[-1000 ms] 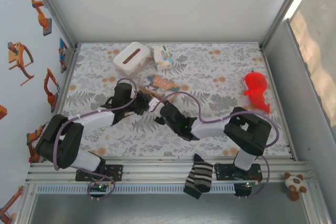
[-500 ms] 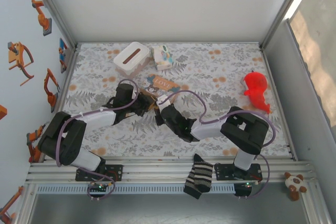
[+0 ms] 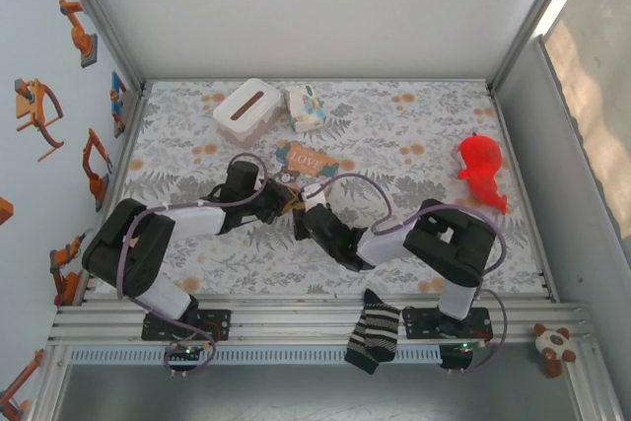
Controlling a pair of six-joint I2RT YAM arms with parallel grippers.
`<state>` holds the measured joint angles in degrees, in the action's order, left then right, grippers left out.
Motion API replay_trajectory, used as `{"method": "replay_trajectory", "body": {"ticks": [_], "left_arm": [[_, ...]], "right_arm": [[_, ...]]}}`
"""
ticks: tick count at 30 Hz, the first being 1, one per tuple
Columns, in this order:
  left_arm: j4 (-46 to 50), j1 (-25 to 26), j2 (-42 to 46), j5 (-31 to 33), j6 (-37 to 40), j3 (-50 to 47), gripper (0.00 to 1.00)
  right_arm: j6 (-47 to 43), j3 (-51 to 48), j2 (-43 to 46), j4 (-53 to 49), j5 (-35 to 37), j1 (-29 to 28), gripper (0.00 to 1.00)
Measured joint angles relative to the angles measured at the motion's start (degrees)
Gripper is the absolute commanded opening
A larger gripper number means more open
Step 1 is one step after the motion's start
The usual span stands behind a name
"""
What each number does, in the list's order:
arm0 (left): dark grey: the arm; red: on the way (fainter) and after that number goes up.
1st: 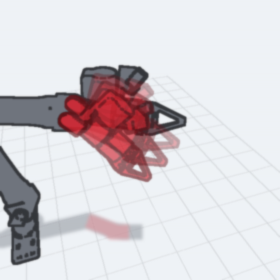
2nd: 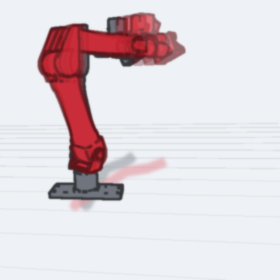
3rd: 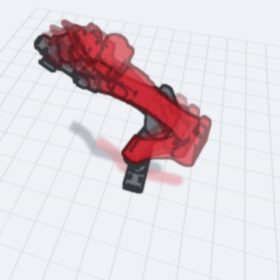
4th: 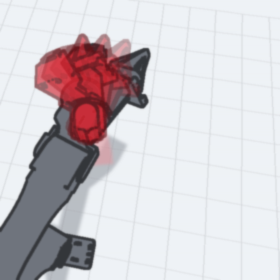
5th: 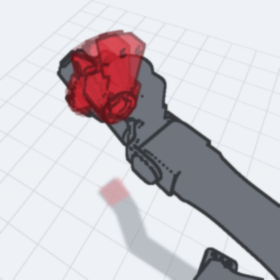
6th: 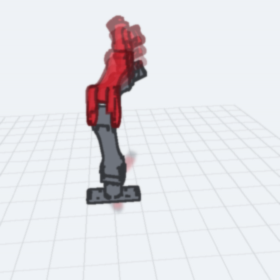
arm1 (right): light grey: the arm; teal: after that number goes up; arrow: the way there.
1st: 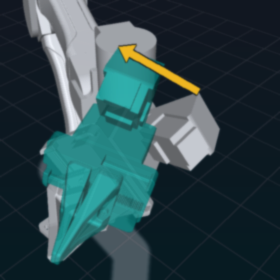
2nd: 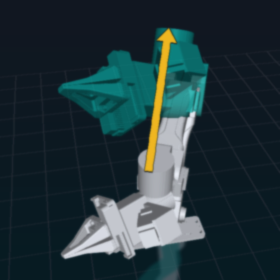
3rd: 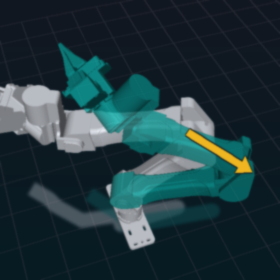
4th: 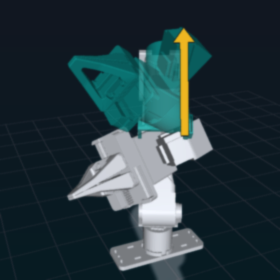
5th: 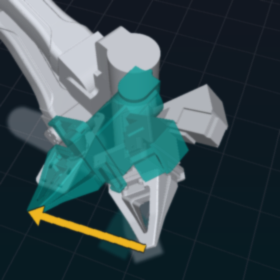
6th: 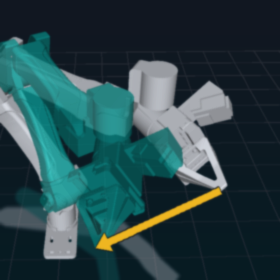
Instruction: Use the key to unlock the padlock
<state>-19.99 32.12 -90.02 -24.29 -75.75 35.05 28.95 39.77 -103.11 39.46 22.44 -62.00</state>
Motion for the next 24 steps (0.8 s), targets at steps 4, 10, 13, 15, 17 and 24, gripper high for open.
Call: {"method": "replay_trajectory", "body": {"ticks": [4, 10, 13, 15, 17, 24], "left_arm": [[-1.14, 0.37, -1.03, 0.11, 0.07, 0.00, 0.00], [-3.52, 0.92, -2.40, 0.24, 0.13, 0.00, 0.00], [-4.76, 1.25, -3.02, 0.24, 0.13, 0.00, 0.04], [-5.29, 1.29, -3.23, 0.26, 0.13, 0.00, 0.09], [-5.33, 1.31, -3.23, 0.24, 0.13, 0.00, 0.13], [-3.45, 1.22, -1.20, 0.87, 1.18, 0.00, 0.34]], "right_arm": [[2.23, -0.59, -0.72, 1.44, 1.42, -0.35, 0.00], [4.31, -1.33, -1.03, 2.43, 2.97, -0.44, 0.00], [4.72, -1.44, -1.05, 2.45, 3.63, -0.44, 0.00], [4.83, -1.53, -1.05, 2.47, 3.93, -0.44, 0.00], [5.09, -1.60, -1.05, 2.62, 4.04, -0.44, 0.00], [7.52, -2.45, -1.05, 4.55, 4.26, -0.66, 0.00]]}}
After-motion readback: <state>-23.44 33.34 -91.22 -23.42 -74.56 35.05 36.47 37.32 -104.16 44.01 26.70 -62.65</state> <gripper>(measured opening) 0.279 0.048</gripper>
